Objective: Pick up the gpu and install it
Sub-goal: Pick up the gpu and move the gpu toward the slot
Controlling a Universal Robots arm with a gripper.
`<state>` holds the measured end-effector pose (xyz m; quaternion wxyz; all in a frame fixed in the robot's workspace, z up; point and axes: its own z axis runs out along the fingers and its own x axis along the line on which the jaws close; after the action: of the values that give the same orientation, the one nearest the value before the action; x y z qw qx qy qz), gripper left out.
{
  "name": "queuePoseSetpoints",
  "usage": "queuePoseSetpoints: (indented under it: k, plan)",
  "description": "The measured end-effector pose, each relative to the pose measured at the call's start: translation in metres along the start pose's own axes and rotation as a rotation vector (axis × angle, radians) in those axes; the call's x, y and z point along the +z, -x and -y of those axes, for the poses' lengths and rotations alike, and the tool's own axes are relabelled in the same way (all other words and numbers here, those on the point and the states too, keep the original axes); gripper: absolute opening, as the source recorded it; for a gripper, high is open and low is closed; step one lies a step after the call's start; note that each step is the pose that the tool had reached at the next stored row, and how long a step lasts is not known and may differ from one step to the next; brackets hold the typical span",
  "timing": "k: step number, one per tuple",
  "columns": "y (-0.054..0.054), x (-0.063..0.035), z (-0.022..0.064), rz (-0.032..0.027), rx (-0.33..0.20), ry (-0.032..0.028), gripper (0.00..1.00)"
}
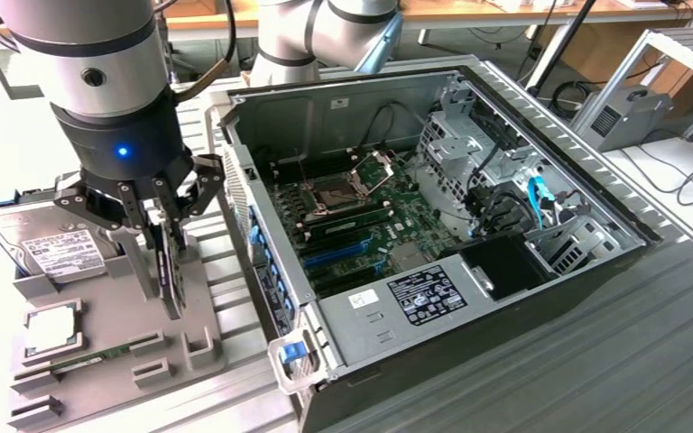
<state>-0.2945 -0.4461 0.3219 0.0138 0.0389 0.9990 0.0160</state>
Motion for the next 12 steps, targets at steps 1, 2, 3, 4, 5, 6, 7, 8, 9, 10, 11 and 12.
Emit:
queuePoseSetpoints:
  k: [1,2,3,4,5,6,7,8,9,10,11,12]
  plan:
    - [0.0000,-0.0003,0.0000,0.0000,0.000,0.0000,0.29]
    - [0.0000,-0.0004,0.0000,0.0000,0.000,0.0000,0.29]
    - [0.0000,-0.0013,-0.0001,0.0000,0.000,0.0000,0.29]
    - [0.0000,-0.0024,-0.0001,0.0000,0.000,0.0000,0.29]
    - [0.0001,-0.0025,-0.0001,0.0000,0.000,0.0000,0.29]
    - [0.0001,-0.0027,-0.0001,0.0000,0.000,0.0000,0.29]
    - [0.0001,-0.0030,-0.0001,0.0001,0.000,0.0001,0.29]
    - [0.0001,-0.0031,-0.0001,0.0001,0.000,0.0001,0.29]
    - [0.0001,-0.0034,-0.0001,0.0000,0.000,0.0000,0.29]
    - [0.0001,-0.0036,-0.0001,0.0000,0.000,0.0000,0.29]
    - [0.0001,-0.0038,-0.0001,0.0000,0.000,0.0001,0.29]
    - [0.0001,-0.0041,-0.0001,0.0001,0.000,0.0001,0.29]
